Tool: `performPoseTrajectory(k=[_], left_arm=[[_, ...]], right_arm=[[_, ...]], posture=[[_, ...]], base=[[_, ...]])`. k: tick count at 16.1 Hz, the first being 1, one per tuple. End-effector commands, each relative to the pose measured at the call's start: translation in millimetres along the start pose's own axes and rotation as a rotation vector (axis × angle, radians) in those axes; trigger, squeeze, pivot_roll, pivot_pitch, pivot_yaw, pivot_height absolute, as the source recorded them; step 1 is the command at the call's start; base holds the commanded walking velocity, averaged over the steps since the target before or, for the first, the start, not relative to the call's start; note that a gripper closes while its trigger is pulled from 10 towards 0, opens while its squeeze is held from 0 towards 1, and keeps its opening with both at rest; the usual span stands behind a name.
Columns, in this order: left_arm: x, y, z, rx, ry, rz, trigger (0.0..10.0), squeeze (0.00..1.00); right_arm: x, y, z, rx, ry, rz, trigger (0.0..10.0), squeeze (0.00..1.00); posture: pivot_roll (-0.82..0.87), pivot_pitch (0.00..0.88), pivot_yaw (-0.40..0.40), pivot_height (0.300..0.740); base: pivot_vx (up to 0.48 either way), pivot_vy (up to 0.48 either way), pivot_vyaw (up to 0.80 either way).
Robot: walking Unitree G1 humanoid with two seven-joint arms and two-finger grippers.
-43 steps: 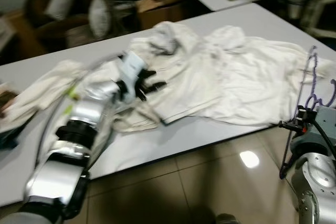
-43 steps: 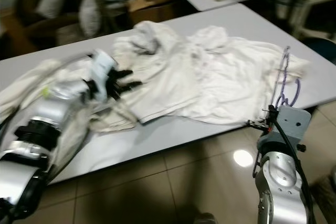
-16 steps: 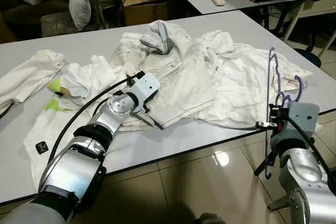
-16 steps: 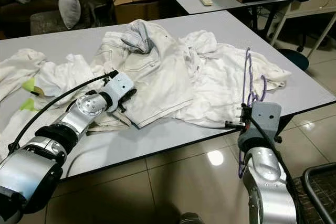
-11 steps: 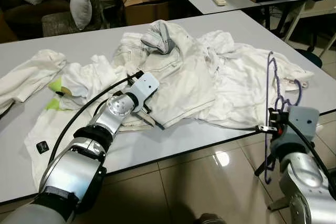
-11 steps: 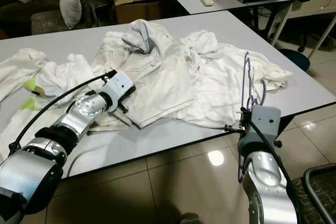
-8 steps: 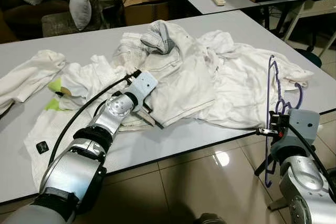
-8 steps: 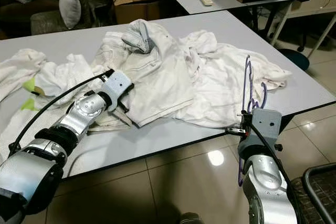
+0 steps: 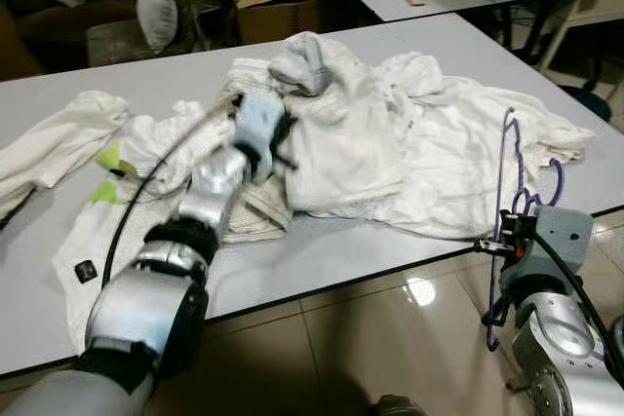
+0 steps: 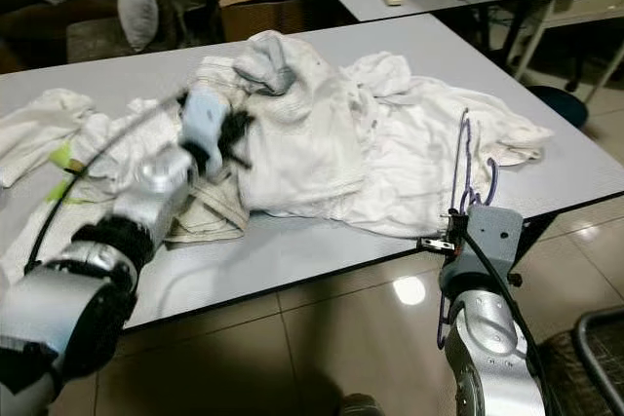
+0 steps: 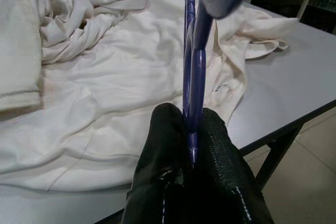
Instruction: Hang hanger
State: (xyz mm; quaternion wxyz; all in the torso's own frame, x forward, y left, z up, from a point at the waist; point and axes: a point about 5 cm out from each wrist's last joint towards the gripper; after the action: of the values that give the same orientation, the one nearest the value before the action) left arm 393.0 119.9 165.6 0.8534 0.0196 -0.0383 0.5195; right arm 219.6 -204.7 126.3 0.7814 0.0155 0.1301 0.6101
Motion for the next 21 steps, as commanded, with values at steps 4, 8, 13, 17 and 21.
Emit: performPoseTrajectory(k=[4,8,13,17,21], left_arm=[[7.3,-15.4,93.4,-0.345,0.145,-0.096,0.0,0.00],[-1.5,-1.1,186.0,-0.686,0.232,-0.361,0.0,0.00],[-13.9,20.0,190.1,-0.724,0.286,-0.591,0.0,0.00],[-35.9,10.5,89.9,-0.300,0.058,-0.556,0.0,0.00],[-34.2,-4.0,122.1,-0.365,0.075,-0.519,0.0,0.00]], right_arm=[[-1.2,-1.6,4.8,-0.026,-0.011,-0.028,10.0,0.00],[-0.9,-3.7,6.6,-0.039,-0.017,-0.035,10.0,0.00],[-0.2,-5.9,8.1,-0.050,-0.020,-0.035,10.0,0.00],[1.2,-8.4,8.6,-0.056,-0.018,-0.025,10.0,0.00],[1.6,-13.6,12.4,-0.074,-0.019,-0.030,10.0,0.00]], posture=[[-0.28,0.000,0.109,0.740],[-0.27,0.000,0.108,0.740],[-0.25,0.000,0.103,0.740],[-0.25,0.000,0.097,0.740],[-0.24,0.000,0.090,0.740]], base=[[0.000,0.000,0.00],[0.000,0.000,0.00],[0.000,0.000,0.00],[0.000,0.000,0.00],[0.000,0.000,0.00]])
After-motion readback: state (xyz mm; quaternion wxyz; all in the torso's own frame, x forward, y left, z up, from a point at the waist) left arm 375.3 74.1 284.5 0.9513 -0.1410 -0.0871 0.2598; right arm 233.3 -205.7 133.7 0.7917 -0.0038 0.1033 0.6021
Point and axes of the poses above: a point about 5 cm out from each wrist's last joint towards the gripper, its own y axis pointing back from the gripper into the wrist, its own z axis along the axis of the wrist's last joint, x = y × z, and after that the axes turned 8 degrees about y, right-handed
